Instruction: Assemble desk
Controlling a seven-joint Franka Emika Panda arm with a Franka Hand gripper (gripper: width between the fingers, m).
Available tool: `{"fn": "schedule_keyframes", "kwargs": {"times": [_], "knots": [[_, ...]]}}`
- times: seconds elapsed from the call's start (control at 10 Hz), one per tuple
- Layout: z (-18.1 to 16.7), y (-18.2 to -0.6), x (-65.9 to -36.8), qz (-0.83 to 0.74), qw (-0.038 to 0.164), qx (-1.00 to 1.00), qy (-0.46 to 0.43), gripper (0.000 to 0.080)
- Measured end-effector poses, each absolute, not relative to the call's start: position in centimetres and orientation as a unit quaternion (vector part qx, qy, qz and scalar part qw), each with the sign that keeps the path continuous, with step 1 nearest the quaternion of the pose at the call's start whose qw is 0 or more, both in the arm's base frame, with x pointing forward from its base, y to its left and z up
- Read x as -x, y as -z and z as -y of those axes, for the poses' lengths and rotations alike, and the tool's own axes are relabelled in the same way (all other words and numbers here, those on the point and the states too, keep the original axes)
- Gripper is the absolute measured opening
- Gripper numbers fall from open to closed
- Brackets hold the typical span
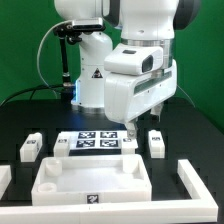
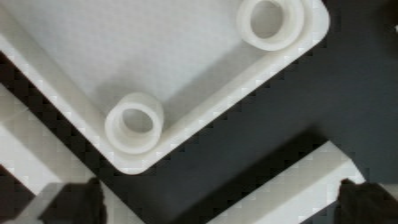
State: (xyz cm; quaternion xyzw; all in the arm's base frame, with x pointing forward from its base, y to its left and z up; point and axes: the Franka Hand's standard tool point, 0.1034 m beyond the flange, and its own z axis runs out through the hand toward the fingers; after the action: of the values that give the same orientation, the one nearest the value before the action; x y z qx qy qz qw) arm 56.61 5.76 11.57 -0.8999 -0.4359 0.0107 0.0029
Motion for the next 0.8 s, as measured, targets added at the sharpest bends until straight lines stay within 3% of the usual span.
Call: {"fn": "schedule_keyframes", "kwargs": {"times": [0.8], "knots": [[-4.89, -11.24, -55.64, 0.483, 0.001, 0.876, -0.007, 0.0649]]}}
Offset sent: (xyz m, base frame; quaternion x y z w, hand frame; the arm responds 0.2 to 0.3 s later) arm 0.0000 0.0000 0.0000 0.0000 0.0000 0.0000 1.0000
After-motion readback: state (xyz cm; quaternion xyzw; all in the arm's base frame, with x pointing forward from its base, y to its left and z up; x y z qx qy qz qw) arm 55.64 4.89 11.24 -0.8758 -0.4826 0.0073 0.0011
